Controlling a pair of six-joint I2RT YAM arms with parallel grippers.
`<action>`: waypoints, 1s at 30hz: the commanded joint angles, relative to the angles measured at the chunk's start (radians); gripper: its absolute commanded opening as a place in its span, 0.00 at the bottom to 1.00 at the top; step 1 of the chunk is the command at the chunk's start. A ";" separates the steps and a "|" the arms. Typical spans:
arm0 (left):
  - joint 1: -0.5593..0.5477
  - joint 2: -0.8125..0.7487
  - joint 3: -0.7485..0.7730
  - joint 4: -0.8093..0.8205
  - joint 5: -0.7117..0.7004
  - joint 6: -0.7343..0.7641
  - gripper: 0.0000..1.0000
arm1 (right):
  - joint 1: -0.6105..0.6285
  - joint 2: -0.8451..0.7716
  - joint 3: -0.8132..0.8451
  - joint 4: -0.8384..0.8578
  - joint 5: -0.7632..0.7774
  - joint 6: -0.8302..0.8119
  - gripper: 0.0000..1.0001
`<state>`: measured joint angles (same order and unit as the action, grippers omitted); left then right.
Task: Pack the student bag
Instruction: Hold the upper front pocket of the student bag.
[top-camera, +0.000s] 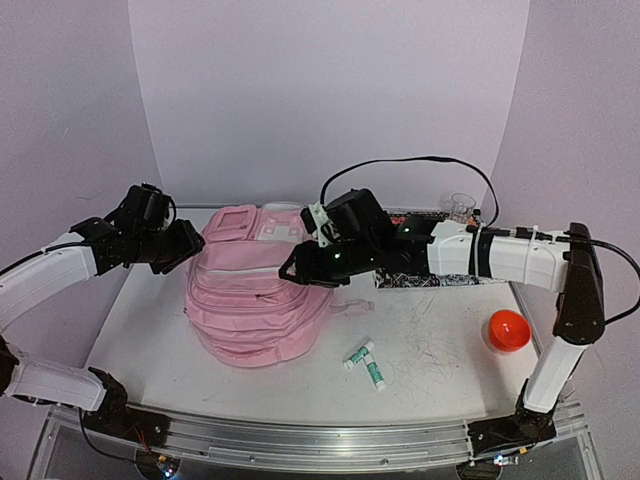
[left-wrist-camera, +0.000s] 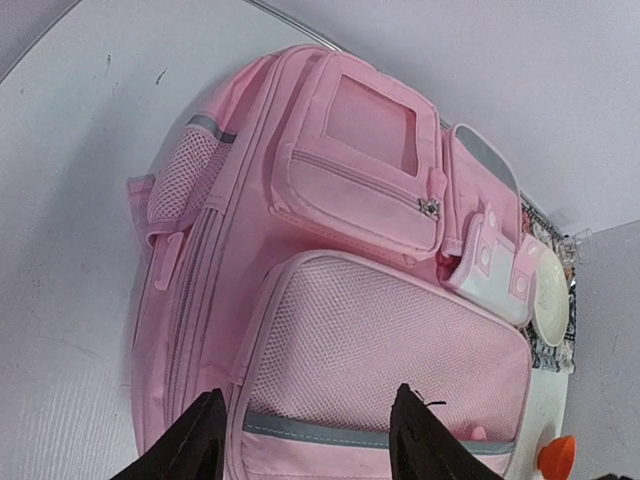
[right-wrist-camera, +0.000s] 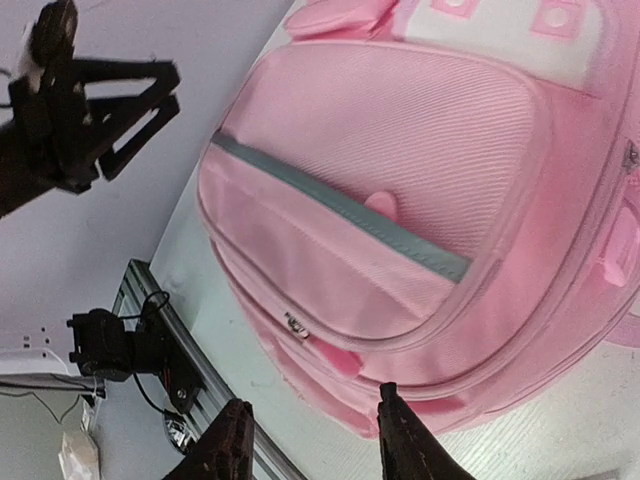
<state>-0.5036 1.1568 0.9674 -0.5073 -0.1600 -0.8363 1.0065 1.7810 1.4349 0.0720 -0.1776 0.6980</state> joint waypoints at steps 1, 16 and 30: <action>-0.064 -0.019 0.065 -0.069 0.015 0.057 0.58 | -0.033 0.000 -0.008 0.065 0.019 0.099 0.45; -0.415 0.109 0.099 -0.068 -0.095 -0.246 0.59 | -0.058 0.132 0.053 0.095 0.026 0.220 0.48; -0.529 0.249 0.093 0.043 -0.096 -0.353 0.57 | -0.067 0.162 0.069 0.216 -0.057 0.250 0.14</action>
<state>-1.0104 1.3732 1.0238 -0.5156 -0.2390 -1.1350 0.9411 1.9313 1.4425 0.2070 -0.1959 0.9471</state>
